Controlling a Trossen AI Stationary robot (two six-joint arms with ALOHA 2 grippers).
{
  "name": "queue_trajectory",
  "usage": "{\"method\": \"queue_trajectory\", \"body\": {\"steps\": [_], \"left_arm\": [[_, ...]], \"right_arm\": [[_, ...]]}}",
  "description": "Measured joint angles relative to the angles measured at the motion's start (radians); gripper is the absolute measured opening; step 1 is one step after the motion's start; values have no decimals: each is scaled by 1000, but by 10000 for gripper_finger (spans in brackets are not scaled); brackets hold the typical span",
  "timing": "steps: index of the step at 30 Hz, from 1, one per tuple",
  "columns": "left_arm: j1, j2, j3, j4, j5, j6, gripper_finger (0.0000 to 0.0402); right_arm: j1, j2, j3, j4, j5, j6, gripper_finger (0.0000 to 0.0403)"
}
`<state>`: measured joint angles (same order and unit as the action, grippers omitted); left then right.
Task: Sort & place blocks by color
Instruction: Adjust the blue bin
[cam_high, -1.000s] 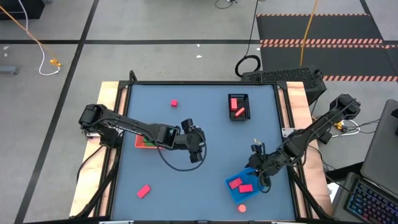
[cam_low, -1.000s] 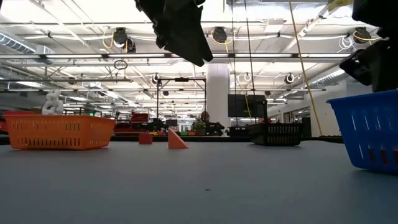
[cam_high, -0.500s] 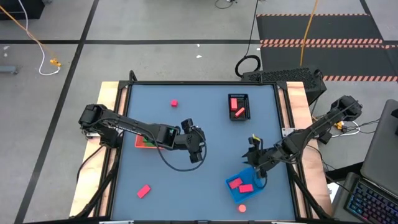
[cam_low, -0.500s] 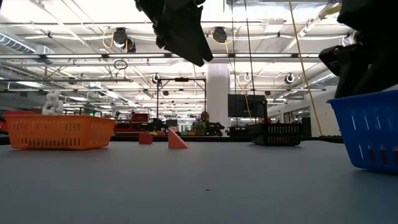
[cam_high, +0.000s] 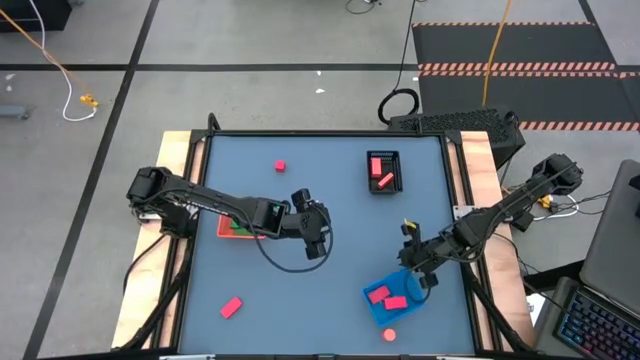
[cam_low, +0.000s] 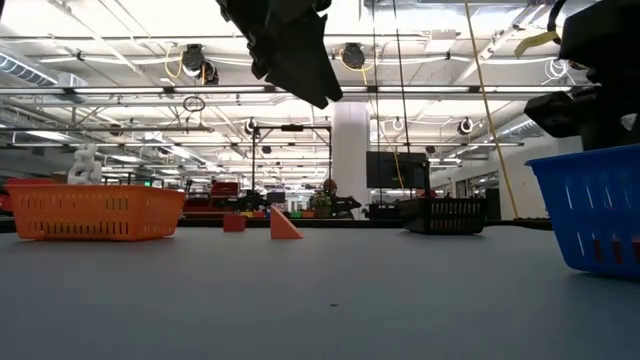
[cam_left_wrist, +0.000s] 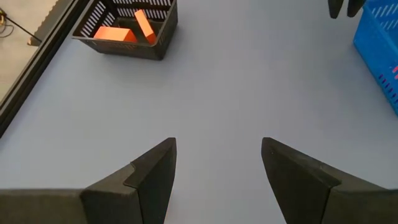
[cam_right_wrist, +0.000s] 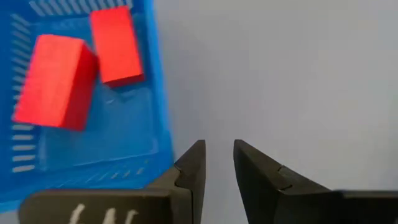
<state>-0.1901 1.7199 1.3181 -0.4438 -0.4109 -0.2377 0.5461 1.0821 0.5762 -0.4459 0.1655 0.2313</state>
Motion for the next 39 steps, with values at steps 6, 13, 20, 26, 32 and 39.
{"method": "queue_trajectory", "body": {"steps": [6,13,20,26,32,39], "left_arm": [[0,0,0,0,0,1,239],[0,0,0,0,0,3,239],[0,0,0,0,0,2,239],[0,0,0,0,0,2,239],[0,0,0,-1,0,1,239],[0,0,0,0,0,-1,239]], "right_arm": [[2,0,0,-1,-89,82,75],[8,0,0,-1,-170,172,75],[42,0,0,1,-180,259,75],[87,0,0,18,-202,334,75],[114,0,0,23,-193,372,75],[117,0,0,31,-173,352,75]]}}
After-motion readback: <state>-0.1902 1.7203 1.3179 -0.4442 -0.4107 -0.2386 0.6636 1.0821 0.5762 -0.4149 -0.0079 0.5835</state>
